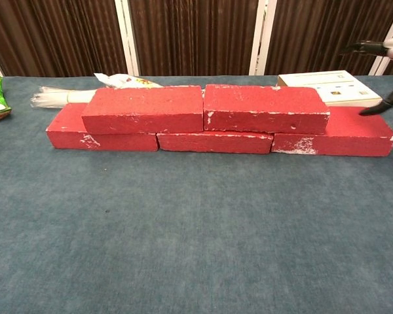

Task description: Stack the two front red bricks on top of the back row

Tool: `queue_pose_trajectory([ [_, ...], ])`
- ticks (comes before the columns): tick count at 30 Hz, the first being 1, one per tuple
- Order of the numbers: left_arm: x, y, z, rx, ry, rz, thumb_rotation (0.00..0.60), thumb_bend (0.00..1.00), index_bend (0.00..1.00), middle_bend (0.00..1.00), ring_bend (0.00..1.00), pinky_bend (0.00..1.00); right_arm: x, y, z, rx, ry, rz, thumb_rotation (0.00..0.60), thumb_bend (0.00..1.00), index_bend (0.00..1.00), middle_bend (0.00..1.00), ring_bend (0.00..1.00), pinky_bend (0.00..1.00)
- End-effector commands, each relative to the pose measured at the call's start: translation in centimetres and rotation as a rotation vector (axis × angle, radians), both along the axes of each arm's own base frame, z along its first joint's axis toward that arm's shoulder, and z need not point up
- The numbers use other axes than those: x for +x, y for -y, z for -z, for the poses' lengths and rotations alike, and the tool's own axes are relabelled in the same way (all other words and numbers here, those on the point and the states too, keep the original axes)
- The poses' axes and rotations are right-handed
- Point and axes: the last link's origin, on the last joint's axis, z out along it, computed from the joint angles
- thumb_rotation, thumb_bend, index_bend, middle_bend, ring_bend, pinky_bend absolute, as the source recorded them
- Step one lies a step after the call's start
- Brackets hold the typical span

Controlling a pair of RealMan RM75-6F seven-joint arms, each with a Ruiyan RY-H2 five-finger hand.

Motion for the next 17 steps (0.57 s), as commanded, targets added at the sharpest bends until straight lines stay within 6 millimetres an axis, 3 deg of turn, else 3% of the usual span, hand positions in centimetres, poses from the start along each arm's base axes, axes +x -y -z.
queue_pose_trajectory([
  [1,0.4,0.3,0.1,0.037,0.042,0.066,0.6,0.34,0.0,0.0,0.0,0.03,-3.1,-11.9,-1.7,-0.103,-0.06,0.06,0.6,0.22,0.0,0.0,0.0,0.0],
  [5,0.6,0.6,0.0,0.04,0.056,0.087,0.6,0.34,0.0,0.0,0.0,0.03,-4.3,-16.2,-1.3,-0.093,-0.096,0.132,0.6,0.22,0.0,0.0,0.0,0.0],
  [17,0.9,1.3,0.0,0.006,0.033,0.057,0.6,0.34,0.0,0.0,0.0,0.03,-3.8,-17.0,-2.8,-0.122,-0.08,0.145,0.6,0.22,0.0,0.0,0.0,0.0],
])
